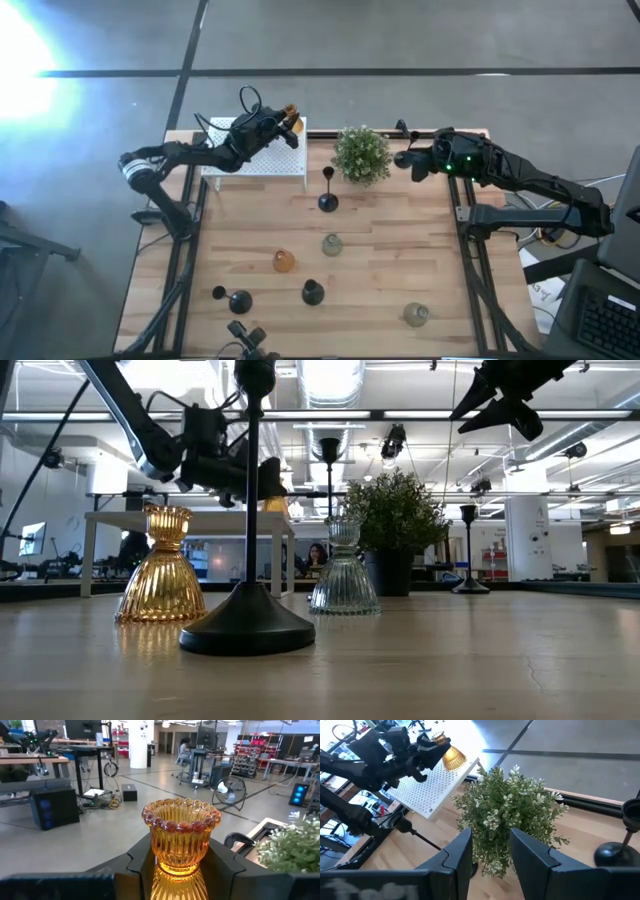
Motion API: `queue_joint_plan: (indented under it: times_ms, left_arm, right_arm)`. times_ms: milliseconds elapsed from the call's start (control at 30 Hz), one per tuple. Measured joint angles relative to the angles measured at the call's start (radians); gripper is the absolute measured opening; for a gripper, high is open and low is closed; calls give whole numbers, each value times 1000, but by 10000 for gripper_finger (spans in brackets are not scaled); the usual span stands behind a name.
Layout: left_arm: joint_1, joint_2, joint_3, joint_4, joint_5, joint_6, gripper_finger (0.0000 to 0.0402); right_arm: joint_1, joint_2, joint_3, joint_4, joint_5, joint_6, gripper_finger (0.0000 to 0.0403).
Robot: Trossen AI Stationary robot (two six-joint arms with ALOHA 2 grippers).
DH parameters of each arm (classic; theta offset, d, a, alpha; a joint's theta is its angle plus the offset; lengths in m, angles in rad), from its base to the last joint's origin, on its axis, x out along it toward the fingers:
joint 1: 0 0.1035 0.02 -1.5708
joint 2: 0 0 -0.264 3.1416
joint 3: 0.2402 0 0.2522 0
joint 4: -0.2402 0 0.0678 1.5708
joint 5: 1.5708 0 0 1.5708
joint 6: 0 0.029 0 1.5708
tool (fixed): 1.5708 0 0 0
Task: Pick & Place candle stick holders
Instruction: Put the top yellow glass candle holder on the shelf
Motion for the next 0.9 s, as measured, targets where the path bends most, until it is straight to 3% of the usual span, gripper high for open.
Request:
queue_joint_plan:
  times_ms: [267,900]
  left_arm:
    - [13,8,-10,-1,-44,-2,126]
    - [21,6,-17,-46,-44,-31,129]
  right_arm:
    - [0,-1,0,-2,0,0,130]
    - [0,0,0,-2,0,-3,102]
